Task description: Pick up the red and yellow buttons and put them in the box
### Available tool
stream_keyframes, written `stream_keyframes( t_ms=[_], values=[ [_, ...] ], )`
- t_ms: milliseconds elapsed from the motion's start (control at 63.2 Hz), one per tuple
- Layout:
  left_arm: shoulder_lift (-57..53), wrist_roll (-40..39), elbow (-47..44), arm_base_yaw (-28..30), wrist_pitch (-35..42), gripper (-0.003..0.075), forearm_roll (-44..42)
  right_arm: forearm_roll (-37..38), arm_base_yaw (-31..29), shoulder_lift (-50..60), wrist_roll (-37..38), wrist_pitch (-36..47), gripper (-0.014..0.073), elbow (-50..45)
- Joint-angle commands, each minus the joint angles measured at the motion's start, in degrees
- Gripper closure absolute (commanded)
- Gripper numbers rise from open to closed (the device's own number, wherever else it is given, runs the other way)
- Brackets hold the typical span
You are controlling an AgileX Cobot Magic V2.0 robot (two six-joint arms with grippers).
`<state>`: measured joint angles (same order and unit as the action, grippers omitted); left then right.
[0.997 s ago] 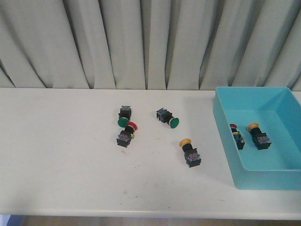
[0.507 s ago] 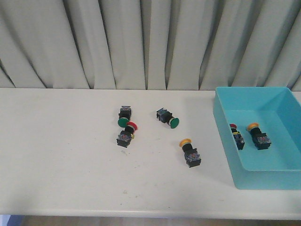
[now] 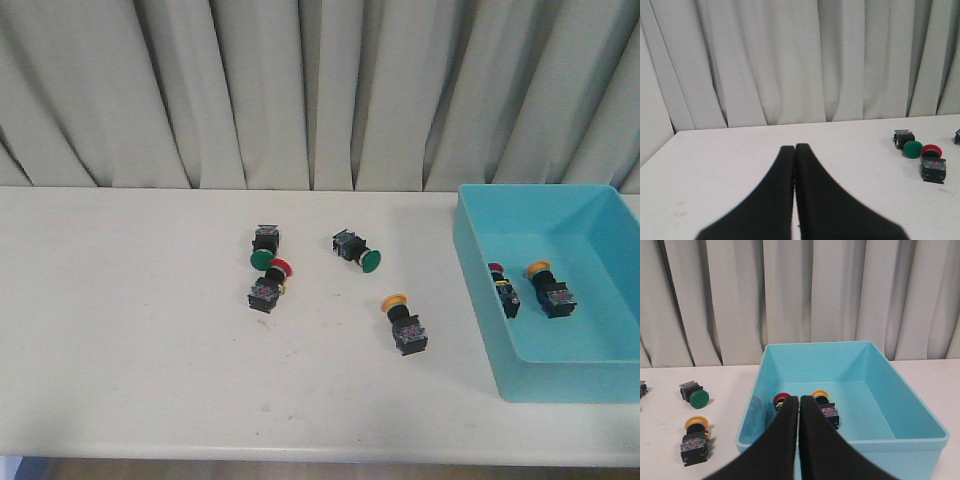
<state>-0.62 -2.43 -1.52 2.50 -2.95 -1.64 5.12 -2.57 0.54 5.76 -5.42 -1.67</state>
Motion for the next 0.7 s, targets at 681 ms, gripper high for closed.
stream_keyframes(
  t_ms=[681],
  values=[
    [-0.8,-0.5,-2.8,0.1,4.1,0.0717,0.5,0.4,0.0,0.6,0.3,4.0,0.0597,-0.4]
  ],
)
